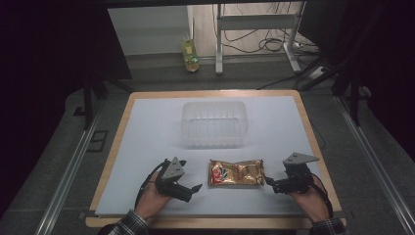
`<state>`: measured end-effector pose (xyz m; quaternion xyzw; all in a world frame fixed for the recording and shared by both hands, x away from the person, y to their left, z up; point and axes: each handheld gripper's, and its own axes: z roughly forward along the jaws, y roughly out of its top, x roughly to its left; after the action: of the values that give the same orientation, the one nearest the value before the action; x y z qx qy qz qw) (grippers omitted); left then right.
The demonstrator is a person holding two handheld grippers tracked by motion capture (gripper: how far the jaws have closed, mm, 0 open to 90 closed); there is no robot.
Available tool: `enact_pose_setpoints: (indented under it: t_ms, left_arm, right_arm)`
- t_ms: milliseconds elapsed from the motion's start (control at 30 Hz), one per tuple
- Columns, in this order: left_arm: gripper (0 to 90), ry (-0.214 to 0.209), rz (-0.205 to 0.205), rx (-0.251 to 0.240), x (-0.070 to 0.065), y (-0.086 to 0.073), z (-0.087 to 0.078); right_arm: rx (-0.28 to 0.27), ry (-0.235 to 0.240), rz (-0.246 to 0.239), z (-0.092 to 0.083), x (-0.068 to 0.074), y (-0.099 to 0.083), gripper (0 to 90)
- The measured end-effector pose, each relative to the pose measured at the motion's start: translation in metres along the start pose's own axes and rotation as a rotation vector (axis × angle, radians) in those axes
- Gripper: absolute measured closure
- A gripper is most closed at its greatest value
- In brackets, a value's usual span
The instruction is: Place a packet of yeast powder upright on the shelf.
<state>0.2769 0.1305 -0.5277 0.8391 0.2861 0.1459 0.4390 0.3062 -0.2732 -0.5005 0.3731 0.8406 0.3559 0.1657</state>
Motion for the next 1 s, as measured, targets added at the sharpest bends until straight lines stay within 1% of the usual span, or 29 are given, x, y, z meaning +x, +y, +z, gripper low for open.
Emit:
enact_pose_setpoints:
  t_ms: [67,100,167,267,333,400,467,500,600,833,1000]
  left_arm:
    - [1.9,-0.012,-0.015,0.007,0.0015,0.0005,0.0011]
    - [2.0,-0.010,-0.018,0.007,0.0017,0.0008,0.0012]
    - [2.4,-0.010,-0.018,0.008,0.0019,0.0010,0.0012]
    - [2.4,-0.009,-0.018,0.010,0.0016,0.0010,0.0018]
    - [2.5,-0.017,-0.007,0.012,0.0008,0.0015,0.0029]
    - [2.4,-0.023,0.000,0.010,0.0004,0.0020,0.0035]
    - [2.5,-0.024,0.000,0.010,0.0003,0.0023,0.0038]
    - [3.2,-0.022,0.002,0.009,0.0003,0.0029,0.0039]
    - [4.5,-0.016,0.001,0.008,0.0002,0.0033,0.0034]
    - [12.2,-0.012,0.011,-0.006,-0.0003,0.0061,0.0012]
    - [25.3,-0.029,0.021,-0.019,-0.0016,0.0093,0.0005]
  right_arm:
    - [0.007,0.016,0.001,0.0017,-0.0014,-0.0009,2.4]
    - [0.014,0.029,-0.002,0.0031,-0.0026,-0.0021,2.2]
    - [0.024,0.033,-0.015,0.0039,-0.0039,-0.0041,2.0]
    - [0.019,0.034,-0.026,0.0046,-0.0050,-0.0050,2.0]
    - [0.015,0.046,-0.033,0.0060,-0.0043,-0.0056,2.0]
    - [0.027,0.033,-0.046,0.0077,-0.0028,-0.0057,2.0]
    - [0.029,0.036,-0.051,0.0082,-0.0018,-0.0059,2.0]
    - [0.033,0.029,-0.058,0.0086,-0.0010,-0.0058,2.0]
    - [0.031,0.028,-0.059,0.0082,-0.0011,-0.0058,2.0]
    - [0.032,0.019,-0.057,0.0085,-0.0014,-0.0061,2.0]
    - [0.040,0.013,-0.057,0.0090,-0.0013,-0.0063,2.1]
